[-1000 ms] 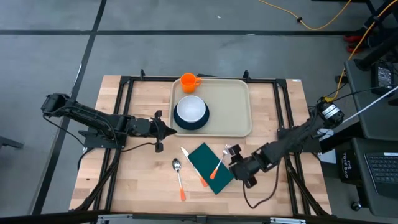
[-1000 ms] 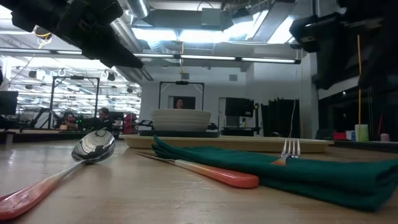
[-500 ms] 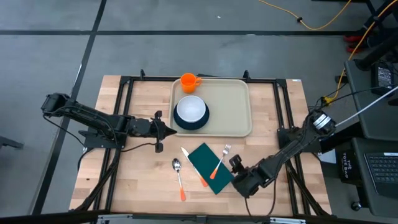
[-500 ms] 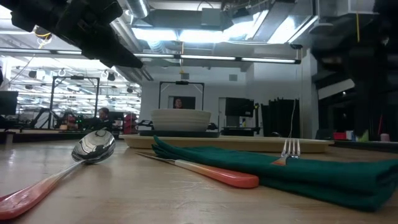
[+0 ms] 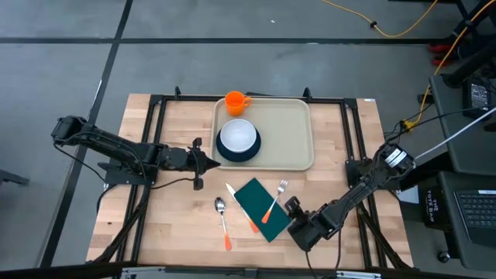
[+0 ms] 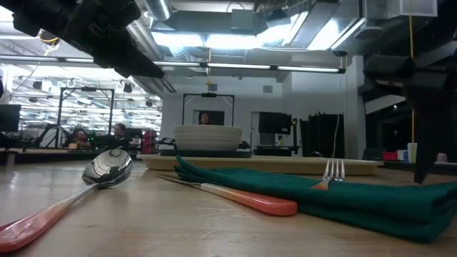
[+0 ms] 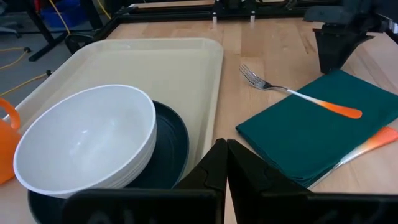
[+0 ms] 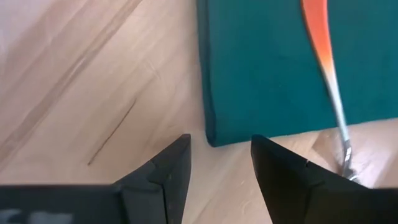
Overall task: Set up tray
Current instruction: Put the dark green napkin on the gray tray
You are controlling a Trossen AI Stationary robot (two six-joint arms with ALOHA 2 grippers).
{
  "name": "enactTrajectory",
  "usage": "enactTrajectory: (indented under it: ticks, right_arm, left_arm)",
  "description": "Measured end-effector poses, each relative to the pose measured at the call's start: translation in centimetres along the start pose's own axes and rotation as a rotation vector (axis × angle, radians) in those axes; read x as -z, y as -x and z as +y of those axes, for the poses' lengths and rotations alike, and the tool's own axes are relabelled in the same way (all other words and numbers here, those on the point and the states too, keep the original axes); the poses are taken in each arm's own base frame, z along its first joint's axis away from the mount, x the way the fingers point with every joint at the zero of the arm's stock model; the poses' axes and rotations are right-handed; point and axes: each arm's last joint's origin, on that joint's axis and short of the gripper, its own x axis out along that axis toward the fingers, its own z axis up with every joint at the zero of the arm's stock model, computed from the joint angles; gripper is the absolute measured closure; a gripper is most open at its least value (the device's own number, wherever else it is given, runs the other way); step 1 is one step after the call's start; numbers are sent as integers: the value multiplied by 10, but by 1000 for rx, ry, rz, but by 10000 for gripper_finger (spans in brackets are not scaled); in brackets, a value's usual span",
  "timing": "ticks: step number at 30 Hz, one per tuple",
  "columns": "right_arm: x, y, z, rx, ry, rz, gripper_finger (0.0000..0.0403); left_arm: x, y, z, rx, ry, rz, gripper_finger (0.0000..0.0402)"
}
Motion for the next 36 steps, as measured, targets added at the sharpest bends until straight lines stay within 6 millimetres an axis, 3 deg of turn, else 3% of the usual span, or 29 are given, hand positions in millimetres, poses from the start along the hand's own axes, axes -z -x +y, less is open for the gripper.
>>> enactTrajectory:
  ticks: [24,36]
  right_arm:
    - [-4,-2,0,137,180,-34,230]
    - [-12,-2,1,88,163,-115,230]
  left_arm:
    - [0,0,0,-1,0,0,396]
    - [0,0,0,-2,-1,0,397]
